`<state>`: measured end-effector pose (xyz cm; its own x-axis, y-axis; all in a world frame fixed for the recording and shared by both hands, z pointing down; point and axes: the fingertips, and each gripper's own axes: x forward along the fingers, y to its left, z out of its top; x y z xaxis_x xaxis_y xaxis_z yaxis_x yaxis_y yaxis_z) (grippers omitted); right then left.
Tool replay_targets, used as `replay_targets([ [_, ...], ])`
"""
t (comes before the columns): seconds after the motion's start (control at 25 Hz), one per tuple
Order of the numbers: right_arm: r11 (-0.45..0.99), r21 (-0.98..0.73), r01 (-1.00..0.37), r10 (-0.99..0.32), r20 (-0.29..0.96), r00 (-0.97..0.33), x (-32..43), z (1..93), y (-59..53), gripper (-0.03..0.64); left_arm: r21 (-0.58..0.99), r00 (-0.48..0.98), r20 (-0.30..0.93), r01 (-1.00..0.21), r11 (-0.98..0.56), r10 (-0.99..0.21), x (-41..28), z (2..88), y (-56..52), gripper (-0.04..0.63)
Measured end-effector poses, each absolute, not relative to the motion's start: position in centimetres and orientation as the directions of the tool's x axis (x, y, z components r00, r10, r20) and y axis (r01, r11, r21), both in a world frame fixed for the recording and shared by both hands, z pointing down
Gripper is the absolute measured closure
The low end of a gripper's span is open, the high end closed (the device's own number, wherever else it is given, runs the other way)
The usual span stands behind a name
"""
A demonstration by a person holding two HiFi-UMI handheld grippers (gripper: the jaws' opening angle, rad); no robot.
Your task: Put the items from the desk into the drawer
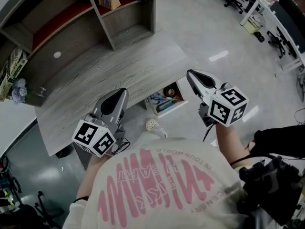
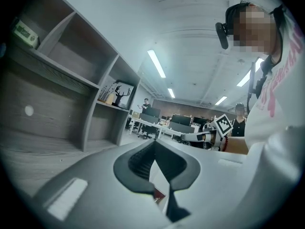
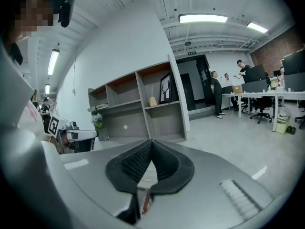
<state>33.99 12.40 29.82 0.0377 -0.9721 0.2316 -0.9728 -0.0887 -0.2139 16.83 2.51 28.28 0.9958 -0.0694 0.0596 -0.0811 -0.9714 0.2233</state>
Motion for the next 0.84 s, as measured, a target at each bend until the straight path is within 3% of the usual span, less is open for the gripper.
replay_targets([
  [0.84, -0.091, -0.163, -0.982, -0.973, 0.225, 0.052, 33.6, 28.7, 12.9, 0.612, 0.209, 0.998, 0.039, -0.064, -0.976, -0.057, 16.3, 27.7, 3.1, 0.575],
])
